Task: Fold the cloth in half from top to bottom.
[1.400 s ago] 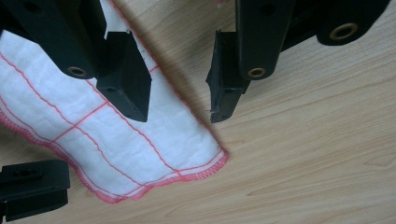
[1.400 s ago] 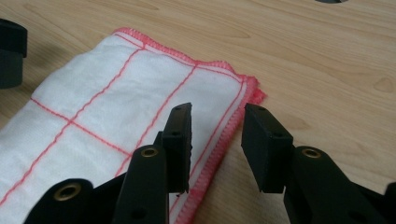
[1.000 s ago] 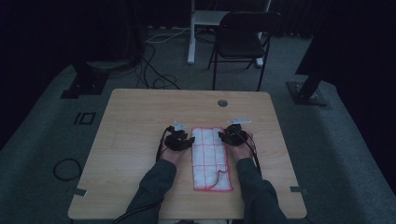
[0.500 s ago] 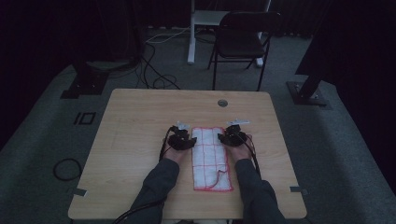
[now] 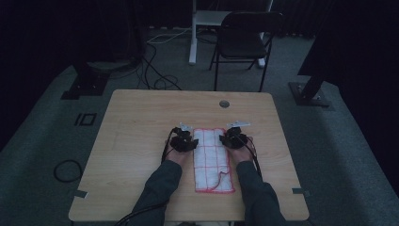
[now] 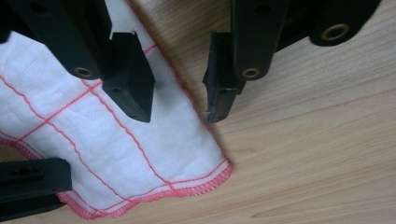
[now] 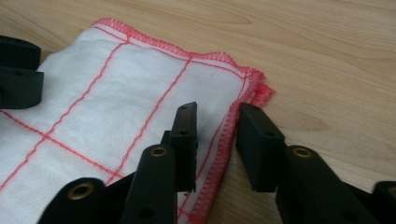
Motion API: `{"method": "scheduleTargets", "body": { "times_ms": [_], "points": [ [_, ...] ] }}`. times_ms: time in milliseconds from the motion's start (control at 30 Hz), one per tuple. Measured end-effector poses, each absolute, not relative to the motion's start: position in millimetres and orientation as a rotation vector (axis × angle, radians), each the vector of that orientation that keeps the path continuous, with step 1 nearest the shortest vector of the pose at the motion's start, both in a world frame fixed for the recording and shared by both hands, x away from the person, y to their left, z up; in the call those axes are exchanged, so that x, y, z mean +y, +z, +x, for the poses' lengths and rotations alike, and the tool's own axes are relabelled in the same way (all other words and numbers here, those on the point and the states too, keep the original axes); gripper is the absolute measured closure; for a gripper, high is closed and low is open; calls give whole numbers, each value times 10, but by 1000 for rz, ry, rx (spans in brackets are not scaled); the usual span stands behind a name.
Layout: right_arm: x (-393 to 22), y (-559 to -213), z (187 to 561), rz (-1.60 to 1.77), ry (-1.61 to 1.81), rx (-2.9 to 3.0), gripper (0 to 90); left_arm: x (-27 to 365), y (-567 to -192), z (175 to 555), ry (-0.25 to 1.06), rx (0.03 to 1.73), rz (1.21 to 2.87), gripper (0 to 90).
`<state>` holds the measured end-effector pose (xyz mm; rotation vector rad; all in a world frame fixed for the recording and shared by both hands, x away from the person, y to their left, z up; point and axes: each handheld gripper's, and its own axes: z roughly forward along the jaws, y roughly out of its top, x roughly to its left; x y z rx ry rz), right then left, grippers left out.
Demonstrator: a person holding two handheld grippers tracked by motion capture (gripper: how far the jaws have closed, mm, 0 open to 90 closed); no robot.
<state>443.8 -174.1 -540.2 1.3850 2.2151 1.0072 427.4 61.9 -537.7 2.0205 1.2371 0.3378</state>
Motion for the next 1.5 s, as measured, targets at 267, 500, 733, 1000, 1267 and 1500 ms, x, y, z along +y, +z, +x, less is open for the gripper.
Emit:
{"method": "scheduleTargets", "body": {
  "times_ms": [267,500,733,1000,1267,1500],
  "points": [
    [-1749,-5407,4435,1412,1053,2228,793,570,-5365,4275,313,1242,2036,774],
    [-1759,-5414,4423,1426,1083,2235,842,580,-5369,4287,298,1220,2046,848],
    [-1736,-5410,4394,1429,1084,2244,848,621,-5363,4301,313,1219,2055,851],
    [-1681,-5413,4359,1418,1098,2258,850,685,-5352,4324,341,1226,2068,851],
    [-1626,-5407,4348,1403,1091,2268,851,712,-5336,4337,346,1237,2076,858],
    [-1600,-5371,4401,1396,1081,2238,863,732,-5300,4350,327,1242,2067,867]
  ]
}}
